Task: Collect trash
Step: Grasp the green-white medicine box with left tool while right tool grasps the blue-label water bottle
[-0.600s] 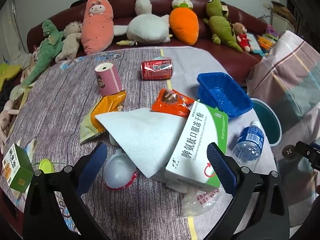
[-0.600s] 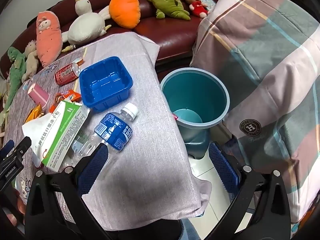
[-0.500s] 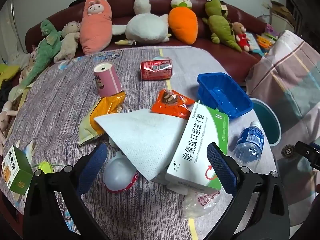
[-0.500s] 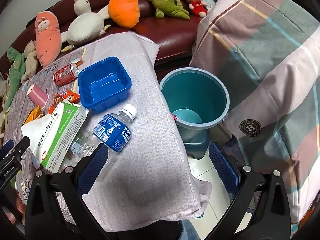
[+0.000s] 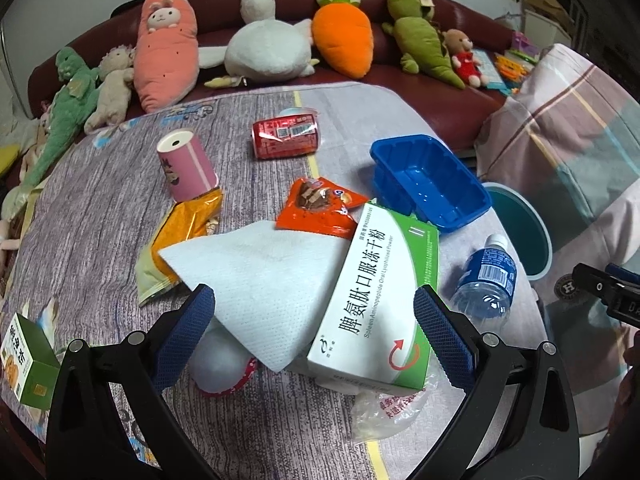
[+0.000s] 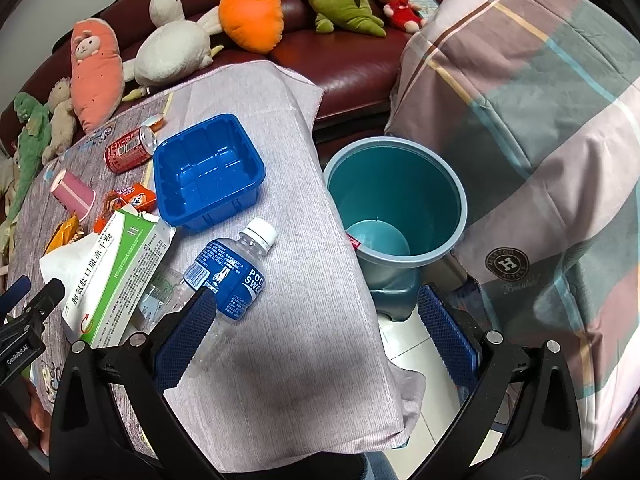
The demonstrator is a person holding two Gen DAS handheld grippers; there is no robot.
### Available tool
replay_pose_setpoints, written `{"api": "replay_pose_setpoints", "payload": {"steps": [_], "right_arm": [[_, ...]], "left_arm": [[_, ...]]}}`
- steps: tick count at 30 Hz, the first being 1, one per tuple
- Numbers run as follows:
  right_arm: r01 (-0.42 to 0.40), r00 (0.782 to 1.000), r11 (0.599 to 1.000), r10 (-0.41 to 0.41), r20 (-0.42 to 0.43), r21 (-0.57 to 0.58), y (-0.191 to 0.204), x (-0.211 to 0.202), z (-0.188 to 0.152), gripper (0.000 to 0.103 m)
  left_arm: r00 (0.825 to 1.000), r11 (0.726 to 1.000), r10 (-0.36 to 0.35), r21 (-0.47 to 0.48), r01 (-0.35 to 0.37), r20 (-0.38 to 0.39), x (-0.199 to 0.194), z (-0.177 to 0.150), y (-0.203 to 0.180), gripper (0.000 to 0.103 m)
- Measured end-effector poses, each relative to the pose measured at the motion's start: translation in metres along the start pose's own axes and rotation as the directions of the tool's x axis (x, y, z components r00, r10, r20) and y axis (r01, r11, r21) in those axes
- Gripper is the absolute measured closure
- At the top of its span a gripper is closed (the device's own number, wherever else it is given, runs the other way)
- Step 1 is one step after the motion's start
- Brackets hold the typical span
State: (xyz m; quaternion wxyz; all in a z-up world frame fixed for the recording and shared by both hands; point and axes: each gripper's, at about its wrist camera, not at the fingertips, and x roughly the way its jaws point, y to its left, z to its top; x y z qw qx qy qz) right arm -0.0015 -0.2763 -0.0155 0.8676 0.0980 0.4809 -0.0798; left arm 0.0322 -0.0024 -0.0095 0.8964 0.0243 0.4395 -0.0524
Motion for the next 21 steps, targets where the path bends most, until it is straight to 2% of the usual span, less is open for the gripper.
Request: {"api": "replay_pose_setpoints", "payload": {"steps": [14, 19, 21], "right_arm": [[-0.022, 0.999, 0.999, 0.024, -0.042, 0.026, -0.007, 0.014, 0.005, 0.006], [-0.036, 0.998, 0.999, 0.038, -0.046, 0.038, -0.012, 0.018, 0.006, 0.006], [-0.035, 0.999, 0.999, 0.037, -0.04, 0.042, -0.015, 0.02, 0.005, 0.006]], "left_arm": [[0.999, 0.999, -0.022, 0.049, 0.024, -0.047, 0.012, 0.007, -0.012, 0.004], [0.989, 0.99, -0.086, 0.098, 0.098, -0.118, 0.022, 0.011, -0.019, 0.004], [0.987, 0.986, -0.086, 0.128, 0.104, -0.139, 0.027, 0.012, -0.023, 0.004]]}}
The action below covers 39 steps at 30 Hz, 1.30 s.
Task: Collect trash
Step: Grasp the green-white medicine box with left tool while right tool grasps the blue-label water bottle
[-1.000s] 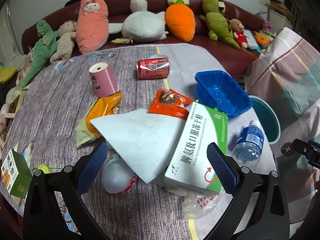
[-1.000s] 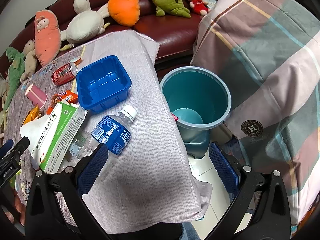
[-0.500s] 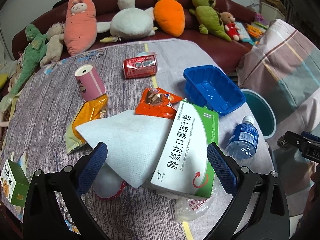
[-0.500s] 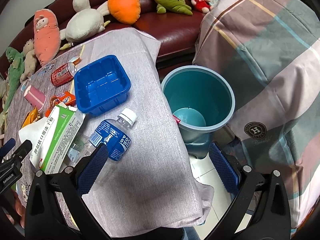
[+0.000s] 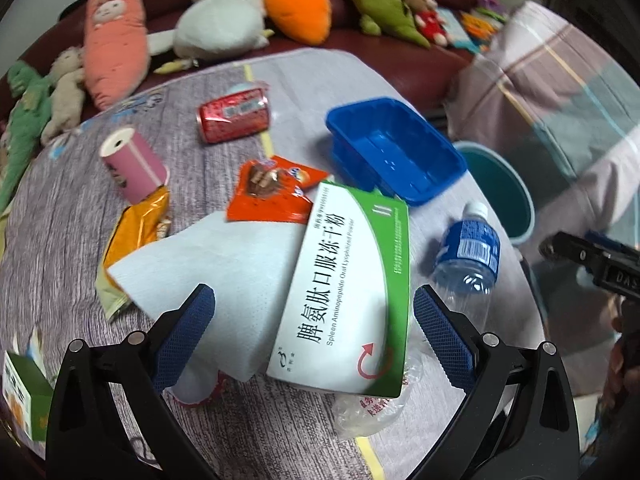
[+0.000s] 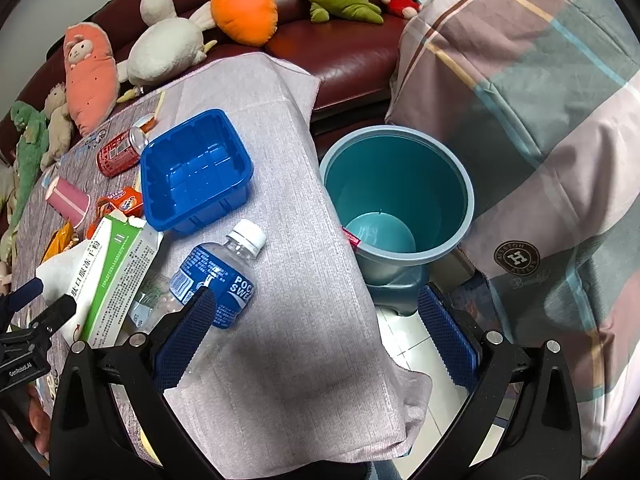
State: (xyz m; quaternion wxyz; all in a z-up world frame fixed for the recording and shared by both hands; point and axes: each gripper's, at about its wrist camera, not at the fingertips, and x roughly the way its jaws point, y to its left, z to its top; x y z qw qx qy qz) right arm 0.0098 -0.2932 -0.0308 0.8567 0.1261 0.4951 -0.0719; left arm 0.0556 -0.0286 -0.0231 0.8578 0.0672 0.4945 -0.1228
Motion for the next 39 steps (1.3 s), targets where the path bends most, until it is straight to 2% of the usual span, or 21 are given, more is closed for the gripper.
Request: {"api": "replay_pose_setpoints", "payload": {"steps": [7, 11, 16, 17, 18, 19, 20, 22, 25, 29, 33, 36, 39], "right_arm": [[-0.045, 0.999, 0.998, 0.046, -0.013, 0.046, -0.014, 0.013, -0.001, 0.006], [-0.02, 0.999, 0.999, 0.021, -0.042, 0.035, -0.02, 0.02, -0.003, 0.006], [-0.049, 0.998, 0.998, 0.05, -0.039, 0.042, -0.021, 0.028, -0.003, 0.006], [-0.053, 0.998, 0.998, 0.054, -0.041, 0.041, -0.02, 0.029, -0.003, 0.006], [-0.06, 0.997, 0.998, 0.062, -0.049, 0.038, -0.018, 0.032, -0.003, 0.006], [-0.072, 0.996, 0.997, 0.074, -0.05, 0.036, -0.016, 0.034, -0.001, 0.006], [-0.085, 0.995, 0.996, 0.087, -0.055, 0.034, -0.014, 0.036, -0.001, 0.006], [-0.105, 0.993, 0.994, 0.106, -0.055, 0.027, -0.01, 0.038, 0.001, 0.006], [-0.15, 0.985, 0.988, 0.152, -0.079, 0.03, 0.0, 0.044, 0.004, 0.006], [-0.221, 0.965, 0.974, 0.226, -0.133, 0.045, 0.016, 0.056, 0.006, 0.007], [-0.264, 0.943, 0.962, 0.271, -0.192, 0.063, 0.036, 0.07, 0.007, 0.012], [-0.261, 0.944, 0.964, 0.265, -0.197, 0.044, 0.052, 0.075, 0.009, 0.013], [-0.246, 0.944, 0.969, 0.248, -0.22, 0.035, 0.063, 0.08, 0.009, 0.013]], "left_arm": [[0.994, 0.996, -0.017, 0.09, 0.027, -0.104, 0.024, 0.011, -0.017, 0.004], [0.989, 0.989, 0.026, 0.151, -0.004, -0.147, 0.041, 0.018, -0.028, 0.004], [0.973, 0.983, 0.052, 0.182, -0.01, -0.225, 0.071, 0.023, -0.032, 0.004], [0.973, 0.981, 0.071, 0.193, -0.028, -0.221, 0.074, 0.022, -0.033, 0.004], [0.975, 0.978, 0.086, 0.202, -0.044, -0.206, 0.075, 0.021, -0.034, 0.008], [0.977, 0.978, 0.085, 0.205, -0.045, -0.193, 0.075, 0.02, -0.034, 0.025], [0.981, 0.979, 0.075, 0.202, -0.038, -0.176, 0.072, 0.02, -0.034, 0.027], [0.986, 0.984, 0.035, 0.176, -0.005, -0.163, 0.066, 0.02, -0.031, 0.028], [0.991, 0.992, 0.011, 0.124, 0.006, -0.132, 0.061, 0.02, -0.02, 0.029], [0.993, 0.997, -0.037, 0.058, 0.044, -0.108, 0.052, 0.017, -0.004, 0.029], [0.993, 0.995, -0.102, -0.012, 0.101, -0.068, 0.041, 0.016, 0.02, 0.029], [0.986, 0.986, -0.155, -0.063, 0.152, -0.056, 0.039, 0.013, 0.033, 0.028], [0.984, 0.982, -0.175, -0.078, 0.171, -0.042, 0.039, 0.009, 0.039, 0.028]]}}
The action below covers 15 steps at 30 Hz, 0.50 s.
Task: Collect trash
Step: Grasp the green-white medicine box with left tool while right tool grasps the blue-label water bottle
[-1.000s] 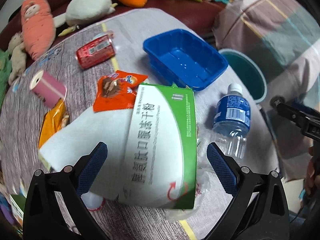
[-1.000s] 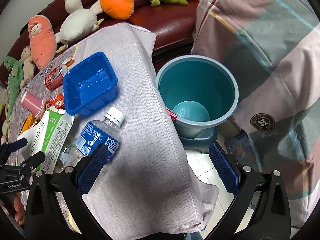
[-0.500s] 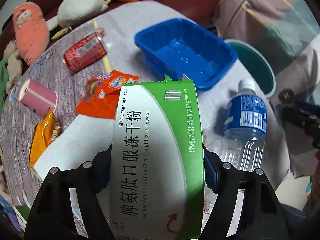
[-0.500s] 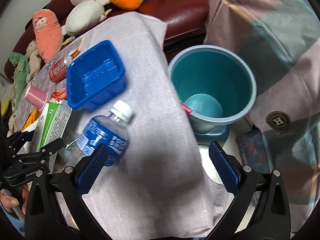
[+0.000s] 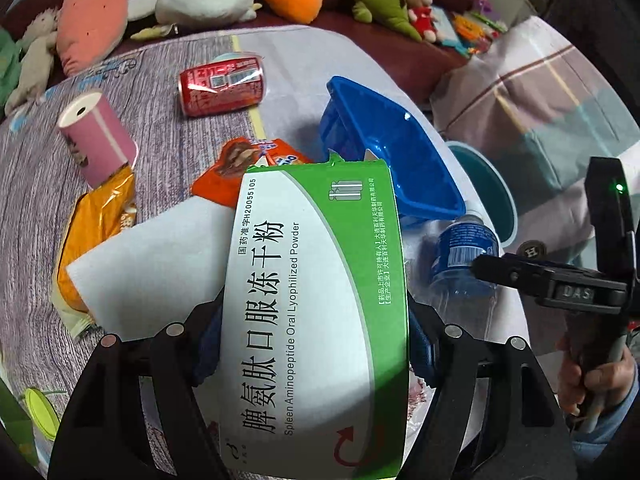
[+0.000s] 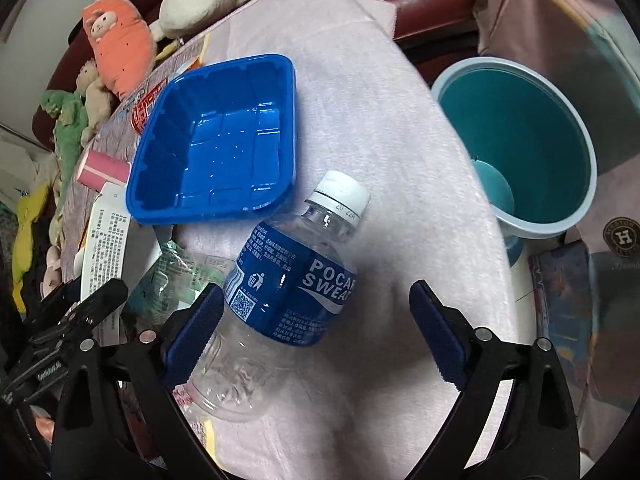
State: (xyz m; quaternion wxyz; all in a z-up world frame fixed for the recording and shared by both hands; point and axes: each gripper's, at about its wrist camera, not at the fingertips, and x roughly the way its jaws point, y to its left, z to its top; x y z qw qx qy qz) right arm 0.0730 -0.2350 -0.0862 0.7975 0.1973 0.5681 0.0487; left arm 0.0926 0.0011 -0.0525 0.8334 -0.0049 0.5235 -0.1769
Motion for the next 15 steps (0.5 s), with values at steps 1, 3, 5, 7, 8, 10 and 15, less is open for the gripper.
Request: {"api": "replay_pose_setpoints", "payload": {"steps": [1, 3, 5, 7, 8, 10, 15], "right_arm": [[0.011, 1.0, 1.0, -0.011, -0.021, 0.004, 0.0, 0.004, 0.001, 0.013], [0.022, 0.998, 1.0, -0.021, -0.064, 0.004, 0.003, 0.015, 0.0, 0.013], [0.028, 0.996, 1.0, -0.028, -0.085, -0.007, 0.01, 0.025, 0.0, 0.013], [0.024, 0.995, 1.0, -0.025, -0.101, -0.01, 0.015, 0.034, -0.003, 0.025], [0.017, 0.996, 1.0, -0.019, -0.091, -0.019, 0.017, 0.034, -0.004, 0.029], [0.01, 0.997, 0.999, -0.013, -0.074, -0.039, 0.02, 0.032, -0.004, 0.03], [0.042, 0.999, 0.996, -0.042, 0.009, -0.08, 0.026, 0.012, -0.003, 0.03]], "left_arm": [[1.0, 1.0, -0.01, -0.004, 0.01, 0.002, -0.001, -0.001, 0.002, 0.028], [0.999, 0.999, -0.038, -0.018, 0.038, 0.006, -0.003, -0.003, 0.007, 0.028], [0.999, 0.998, -0.051, -0.024, 0.051, 0.006, -0.004, -0.005, 0.011, 0.028], [0.999, 0.999, -0.046, -0.023, 0.046, 0.005, -0.003, -0.008, 0.015, 0.027], [0.999, 0.999, -0.045, -0.022, 0.045, 0.001, -0.002, -0.009, 0.016, 0.027], [0.999, 0.999, -0.032, -0.012, 0.032, -0.01, 0.001, -0.011, 0.016, 0.027], [0.998, 0.999, 0.033, 0.03, -0.032, -0.044, 0.0, -0.019, 0.012, 0.029]]}}
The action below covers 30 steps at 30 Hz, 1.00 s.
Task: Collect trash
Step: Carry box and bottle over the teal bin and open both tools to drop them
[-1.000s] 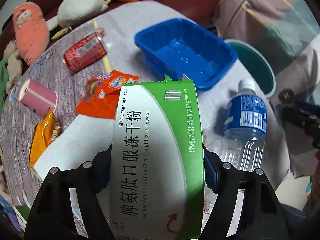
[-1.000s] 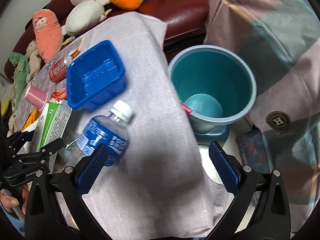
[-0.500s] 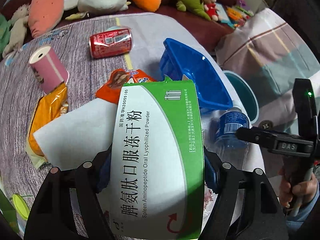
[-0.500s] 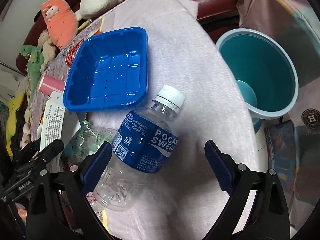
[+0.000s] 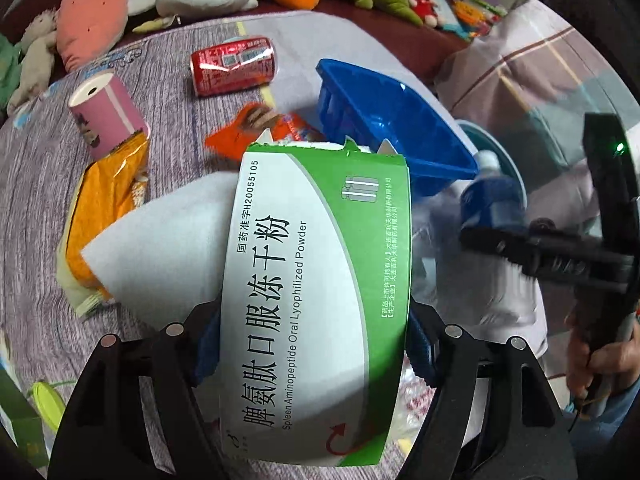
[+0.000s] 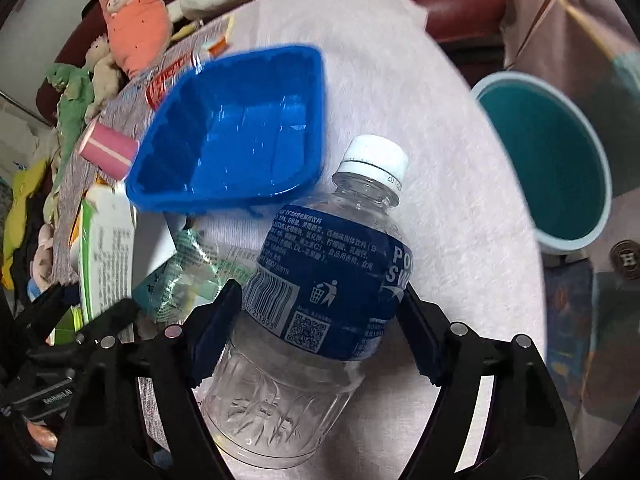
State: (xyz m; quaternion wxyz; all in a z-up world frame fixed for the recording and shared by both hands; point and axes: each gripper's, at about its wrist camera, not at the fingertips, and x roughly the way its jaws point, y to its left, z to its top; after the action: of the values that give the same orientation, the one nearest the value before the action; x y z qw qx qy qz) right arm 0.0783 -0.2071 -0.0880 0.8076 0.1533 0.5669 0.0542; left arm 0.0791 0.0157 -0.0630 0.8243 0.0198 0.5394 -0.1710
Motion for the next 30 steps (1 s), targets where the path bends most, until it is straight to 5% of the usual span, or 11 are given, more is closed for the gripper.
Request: {"api": "replay_pose_setpoints", "payload": {"steps": [11, 18, 24, 30], "right_arm": [[-0.015, 0.997, 1.0, 0.013, 0.074, 0.023, -0.028, -0.033, -0.008, 0.03], [-0.029, 0.998, 0.999, 0.027, 0.05, 0.039, -0.03, -0.024, -0.01, 0.03], [-0.032, 0.997, 0.999, 0.03, 0.065, 0.027, -0.029, -0.029, -0.015, 0.03], [-0.037, 0.995, 0.999, 0.034, 0.092, 0.026, -0.029, -0.04, -0.016, 0.03]], "left_arm": [[0.99, 0.999, 0.04, -0.014, -0.038, 0.136, -0.061, -0.001, -0.01, 0.03], [0.991, 0.991, 0.136, -0.006, -0.137, -0.017, -0.025, -0.01, -0.003, 0.03], [0.983, 0.983, 0.176, -0.046, -0.178, -0.055, -0.017, -0.029, 0.013, 0.03], [0.988, 0.989, 0.135, -0.073, -0.13, 0.072, -0.059, -0.037, 0.012, 0.03]]}}
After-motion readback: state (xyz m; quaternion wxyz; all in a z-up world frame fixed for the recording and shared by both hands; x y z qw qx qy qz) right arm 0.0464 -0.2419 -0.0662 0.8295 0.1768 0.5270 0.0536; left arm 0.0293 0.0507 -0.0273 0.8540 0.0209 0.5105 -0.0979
